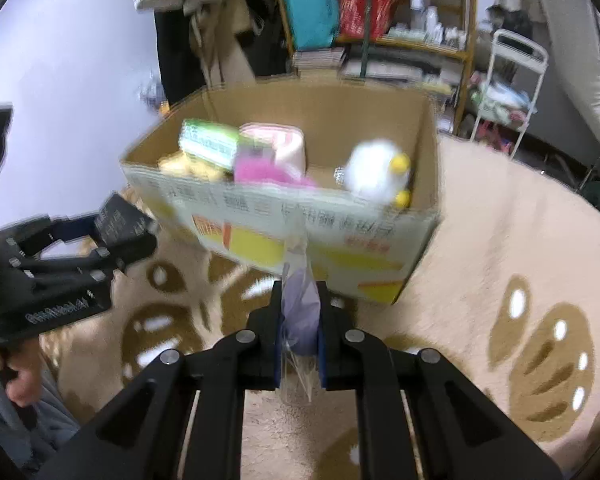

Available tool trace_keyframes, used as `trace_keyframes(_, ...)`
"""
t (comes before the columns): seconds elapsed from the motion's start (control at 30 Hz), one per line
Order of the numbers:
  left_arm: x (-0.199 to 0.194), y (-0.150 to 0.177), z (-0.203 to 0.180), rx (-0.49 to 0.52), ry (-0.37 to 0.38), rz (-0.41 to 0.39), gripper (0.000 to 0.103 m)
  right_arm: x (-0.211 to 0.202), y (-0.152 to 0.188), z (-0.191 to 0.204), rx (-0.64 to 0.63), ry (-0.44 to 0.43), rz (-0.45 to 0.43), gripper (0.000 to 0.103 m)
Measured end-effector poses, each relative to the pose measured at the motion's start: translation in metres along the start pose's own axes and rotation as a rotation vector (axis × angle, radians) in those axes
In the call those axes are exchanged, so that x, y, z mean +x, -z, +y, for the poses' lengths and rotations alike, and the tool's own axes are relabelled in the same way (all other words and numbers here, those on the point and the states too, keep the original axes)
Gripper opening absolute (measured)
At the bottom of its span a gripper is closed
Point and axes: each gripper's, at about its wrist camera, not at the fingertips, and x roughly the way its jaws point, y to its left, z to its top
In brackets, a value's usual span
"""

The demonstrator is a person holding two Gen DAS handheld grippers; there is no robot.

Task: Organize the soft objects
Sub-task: 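Lift the Face pack and clear bag and carry both over the box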

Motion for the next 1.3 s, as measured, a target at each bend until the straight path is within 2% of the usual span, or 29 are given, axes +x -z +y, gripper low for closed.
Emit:
trace_keyframes(0.1,-0.017,-0.004,-0.006,0.012,0.001,-0.076,0.066,-0.028,-0.006,-0.006,0.027,0.001,-0.085,0.013)
trace_keyframes(0.27,-0.052,-0.008,-0.019,0.047,0.005,-0.261,0.066,-0.062,-0.025,-0.011,0.069,0.015,-0.202,0.013)
trace_keyframes(0.4,-0.074,-0.008,-0.032,0.092,-0.01,-0.384,0.066,-0.078,-0.034,-0.019,0.096,0.018,-0.264,0.013)
trace_keyframes(0.5,-0.087,-0.012,-0.036,0.085,-0.004,-0.44,0.066,-0.083,-0.038,-0.024,0.113,0.014,-0.297,0.013)
trace_keyframes(0.63,-0.096,-0.019,-0.036,0.066,0.014,-0.476,0.066,-0.086,-0.042,-0.027,0.117,0.01,-0.333,0.014)
trace_keyframes(0.8,-0.095,-0.032,-0.037,0.083,-0.005,-0.502,0.066,-0.089,-0.047,-0.028,0.124,-0.005,-0.37,0.014)
trace_keyframes(1.0,-0.088,-0.04,-0.035,0.092,-0.007,-0.524,0.066,-0.083,-0.055,-0.031,0.134,-0.014,-0.381,0.014)
trace_keyframes(1.3,-0.06,-0.05,-0.036,0.089,-0.018,-0.49,0.066,-0.061,-0.07,-0.034,0.146,-0.032,-0.375,0.014)
